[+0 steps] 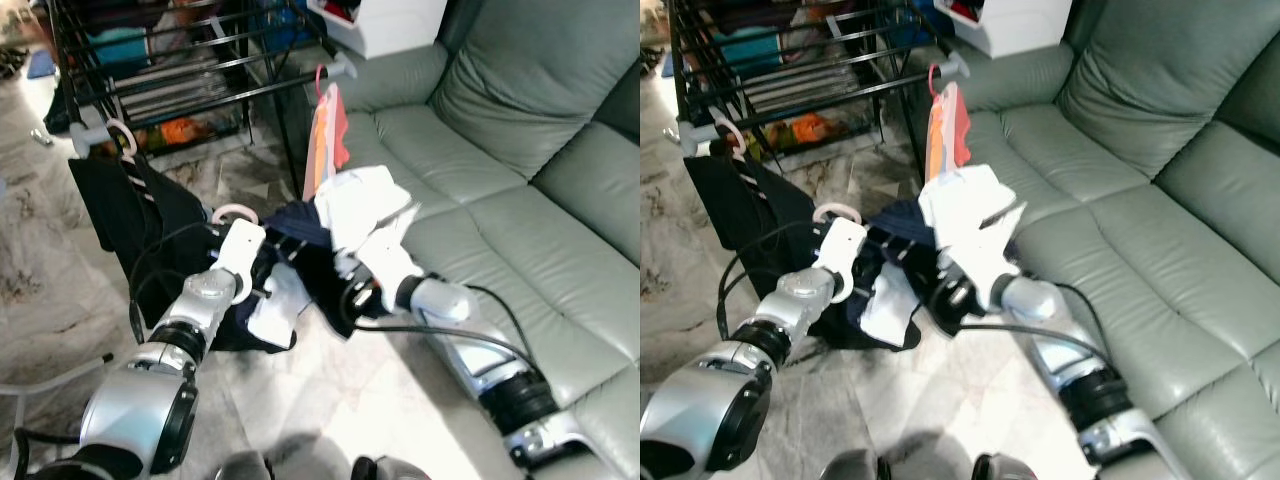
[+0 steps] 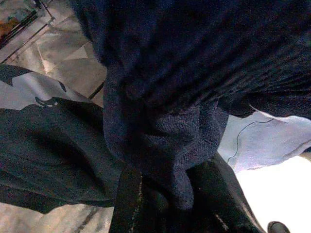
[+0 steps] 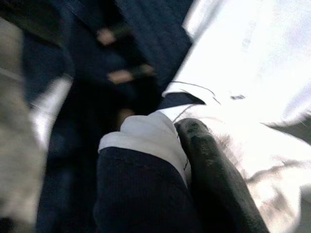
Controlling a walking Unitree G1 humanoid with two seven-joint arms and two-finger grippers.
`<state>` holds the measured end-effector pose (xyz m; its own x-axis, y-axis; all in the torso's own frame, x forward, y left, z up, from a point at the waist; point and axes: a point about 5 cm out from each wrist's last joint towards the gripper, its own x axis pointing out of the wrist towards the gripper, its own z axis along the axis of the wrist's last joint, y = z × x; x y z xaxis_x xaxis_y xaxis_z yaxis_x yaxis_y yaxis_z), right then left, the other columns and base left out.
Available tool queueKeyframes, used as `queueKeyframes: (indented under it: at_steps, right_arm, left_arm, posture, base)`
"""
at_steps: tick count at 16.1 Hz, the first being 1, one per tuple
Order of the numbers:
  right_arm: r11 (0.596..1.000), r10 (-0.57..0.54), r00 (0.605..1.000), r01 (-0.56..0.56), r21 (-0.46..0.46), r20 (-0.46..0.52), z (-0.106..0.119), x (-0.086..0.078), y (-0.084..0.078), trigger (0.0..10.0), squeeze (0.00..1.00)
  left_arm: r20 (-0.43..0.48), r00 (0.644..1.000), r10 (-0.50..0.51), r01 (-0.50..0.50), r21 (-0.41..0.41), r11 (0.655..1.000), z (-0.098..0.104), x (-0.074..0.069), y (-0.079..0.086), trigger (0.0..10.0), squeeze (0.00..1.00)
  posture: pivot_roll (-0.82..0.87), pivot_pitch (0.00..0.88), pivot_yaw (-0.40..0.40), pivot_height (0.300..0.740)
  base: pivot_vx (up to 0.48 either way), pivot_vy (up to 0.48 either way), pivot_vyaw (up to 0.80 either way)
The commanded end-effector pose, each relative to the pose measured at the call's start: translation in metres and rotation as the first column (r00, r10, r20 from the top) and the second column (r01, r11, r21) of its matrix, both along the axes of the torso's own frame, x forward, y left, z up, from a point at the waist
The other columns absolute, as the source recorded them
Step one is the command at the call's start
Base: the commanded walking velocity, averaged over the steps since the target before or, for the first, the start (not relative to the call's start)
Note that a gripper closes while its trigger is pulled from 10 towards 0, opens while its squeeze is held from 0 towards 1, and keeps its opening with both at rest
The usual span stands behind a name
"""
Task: Hang hanger
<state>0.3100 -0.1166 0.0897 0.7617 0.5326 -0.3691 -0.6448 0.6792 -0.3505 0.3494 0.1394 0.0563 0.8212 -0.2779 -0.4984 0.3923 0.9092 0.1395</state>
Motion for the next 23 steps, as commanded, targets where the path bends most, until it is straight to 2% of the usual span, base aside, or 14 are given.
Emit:
queueKeyframes:
  at_steps: [1, 2, 3, 6, 7, 9, 10, 12, 15, 17, 20, 21, 22, 23]
  right_arm:
    - [0.985, -0.119, 0.991, 0.11, -0.134, -0.06, -0.029, -0.007, -0.029, 10.0, 1.0]
    - [0.962, -0.22, 0.975, 0.213, -0.171, -0.021, -0.03, -0.005, -0.051, 10.0, 0.83]
    - [0.95, -0.245, 0.97, 0.242, -0.196, 0.009, -0.031, -0.005, -0.06, 10.0, 0.0]
    - [0.939, -0.281, 0.96, 0.275, -0.207, -0.001, -0.036, -0.01, -0.077, 10.0, 0.0]
    - [0.95, -0.254, 0.967, 0.243, -0.198, -0.031, -0.039, -0.014, -0.076, 10.0, 0.0]
    - [0.985, -0.087, 0.991, 0.07, -0.158, -0.101, -0.04, -0.026, -0.065, 10.0, 0.0]
    - [0.993, 0.086, 0.988, -0.096, -0.07, -0.129, -0.028, -0.035, -0.055, 10.0, 1.0]
    - [0.983, 0.167, 0.975, -0.175, -0.046, -0.149, -0.02, -0.039, -0.052, 10.0, 1.0]
    - [0.983, 0.167, 0.975, -0.175, -0.046, -0.149, -0.02, -0.039, -0.052, 10.0, 1.0]
    - [0.903, 0.331, 0.907, -0.385, -0.19, -0.261, -0.028, -0.057, -0.056, 10.0, 1.0]
    - [0.898, 0.426, 0.874, -0.439, -0.005, -0.236, -0.006, -0.063, -0.047, 10.0, 1.0]
    - [0.931, 0.331, 0.925, -0.353, -0.098, -0.187, -0.006, -0.049, -0.058, 10.0, 1.0]
    - [0.941, 0.274, 0.949, -0.297, -0.159, -0.155, -0.007, -0.042, -0.065, 10.0, 1.0]
    - [0.988, 0.026, 0.998, -0.017, -0.152, 0.056, 0.004, -0.013, -0.077, 10.0, 1.0]
  left_arm:
    - [0.161, 0.984, 0.07, -0.064, -0.039, 0.997, 0.035, 0.02, 0.01, 0.0, 0.0]
    - [0.183, 0.979, 0.093, -0.089, -0.029, 0.996, 0.039, 0.021, 0.017, 0.0, 0.0]
    - [0.194, 0.975, 0.107, -0.105, -0.022, 0.994, 0.04, 0.022, 0.021, 0.0, 0.0]
    - [0.237, 0.955, 0.18, -0.186, 0.004, 0.983, 0.048, 0.025, 0.038, 0.0, 0.0]
    - [0.251, 0.95, 0.187, -0.196, 0.01, 0.981, 0.05, 0.026, 0.041, 0.0, 0.0]
    - [0.281, 0.949, 0.146, -0.162, 0.037, 0.986, 0.054, 0.028, 0.04, 0.0, 0.0]
    - [0.305, 0.947, 0.098, -0.137, 0.109, 0.985, 0.055, 0.027, 0.042, 0.0, 0.0]
    - [0.297, 0.949, 0.109, -0.149, 0.115, 0.982, 0.053, 0.026, 0.045, 0.0, 0.0]
    - [0.297, 0.949, 0.109, -0.149, 0.115, 0.982, 0.053, 0.026, 0.045, 0.0, 0.0]
    - [0.305, 0.941, 0.145, -0.189, 0.119, 0.975, 0.051, 0.026, 0.044, 0.4, 0.0]
    - [0.29, 0.94, 0.18, -0.218, 0.103, 0.971, 0.047, 0.024, 0.047, 0.0, 0.0]
    - [0.288, 0.94, 0.183, -0.218, 0.095, 0.971, 0.046, 0.024, 0.046, 0.0, 0.0]
    - [0.289, 0.94, 0.182, -0.216, 0.091, 0.972, 0.047, 0.024, 0.045, 0.2, 0.0]
    - [0.293, 0.939, 0.181, -0.212, 0.078, 0.974, 0.047, 0.024, 0.042, 0.0, 0.0]
  posture:
    - [-0.05, 0.013, 0.008, 0.74]
    - [-0.05, 0.013, 0.008, 0.74]
    - [-0.06, 0.013, 0.01, 0.74]
    - [-0.06, 0.016, 0.013, 0.74]
    - [-0.06, 0.016, 0.013, 0.74]
    - [-0.07, 0.018, 0.019, 0.74]
    - [-0.07, 0.018, 0.022, 0.74]
    - [-0.08, 0.017, 0.023, 0.74]
    - [-0.08, 0.017, 0.023, 0.74]
    - [-0.08, 0.013, 0.018, 0.74]
    - [-0.08, 0.013, 0.018, 0.74]
    - [-0.08, 0.013, 0.018, 0.74]
    - [-0.08, 0.013, 0.018, 0.74]
    - [-0.08, 0.017, 0.02, 0.74]
  base:
    - [0.0, 0.0, 0.0]
    - [0.0, 0.0, 0.0]
    - [0.0, 0.0, 0.0]
    - [0.0, 0.0, 0.0]
    - [0.0, 0.0, 0.0]
    - [0.0, 0.0, 0.0]
    - [0.0, 0.0, 0.0]
    - [0.0, 0.0, 0.0]
    - [0.0, 0.0, 0.0]
    - [0.0, 0.0, 0.0]
    - [0.0, 0.0, 0.0]
    - [0.0, 0.0, 0.0]
    - [0.0, 0.0, 0.0]
    - [0.0, 0.0, 0.0]
